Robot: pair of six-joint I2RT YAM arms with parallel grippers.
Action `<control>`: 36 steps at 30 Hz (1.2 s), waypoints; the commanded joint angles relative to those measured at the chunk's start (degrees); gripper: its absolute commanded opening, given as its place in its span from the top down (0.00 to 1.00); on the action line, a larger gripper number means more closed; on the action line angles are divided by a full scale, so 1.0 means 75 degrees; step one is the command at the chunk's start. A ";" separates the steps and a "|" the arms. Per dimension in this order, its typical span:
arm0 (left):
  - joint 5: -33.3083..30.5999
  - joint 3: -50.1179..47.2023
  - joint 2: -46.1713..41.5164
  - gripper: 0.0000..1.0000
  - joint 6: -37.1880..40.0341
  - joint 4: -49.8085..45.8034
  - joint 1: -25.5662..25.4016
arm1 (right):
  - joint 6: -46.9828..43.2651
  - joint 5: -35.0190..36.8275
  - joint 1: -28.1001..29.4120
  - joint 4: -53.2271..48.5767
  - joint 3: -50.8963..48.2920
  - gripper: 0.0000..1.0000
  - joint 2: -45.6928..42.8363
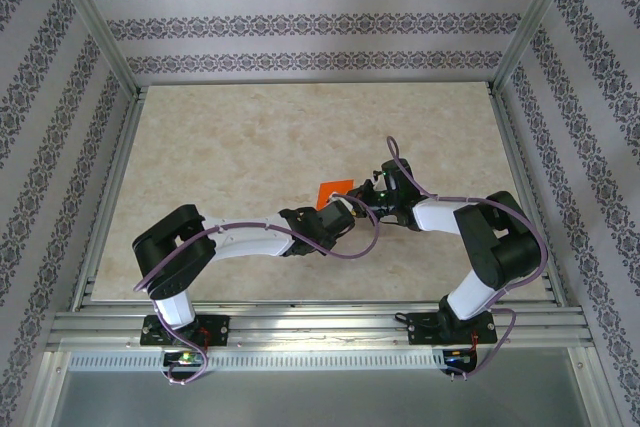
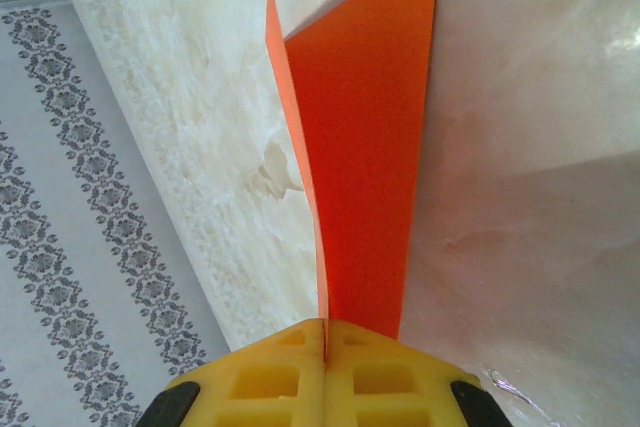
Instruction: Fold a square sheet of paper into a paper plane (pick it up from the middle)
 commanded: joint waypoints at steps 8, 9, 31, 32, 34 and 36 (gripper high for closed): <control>-0.0297 0.0155 -0.0033 0.80 0.0118 -0.0121 -0.0089 | 0.0002 -0.0092 0.0064 -0.0016 -0.0055 1.00 -0.0073; -0.0287 0.0152 -0.0024 0.82 0.0118 -0.0121 -0.0089 | -0.0003 -0.0092 0.0064 -0.0020 -0.0055 1.00 -0.0067; -0.0141 0.0007 -0.0005 0.98 -0.0166 0.0164 -0.0069 | -0.2394 0.1012 -0.1152 -0.3063 0.0024 0.55 -0.2508; -0.0072 -0.0025 -0.0038 1.00 -0.0212 0.0237 -0.0060 | -0.2467 0.1130 -0.1236 -0.3151 -0.0033 0.54 -0.2657; 0.0251 -0.0204 -0.0210 1.00 -0.0401 0.0560 0.0018 | -0.2647 0.1252 -0.1396 -0.3256 -0.0130 0.51 -0.2946; 0.0860 -0.0477 -0.0426 1.00 -0.0598 0.1039 0.0151 | -0.2804 0.1271 -0.1474 -0.3244 -0.0203 0.50 -0.3141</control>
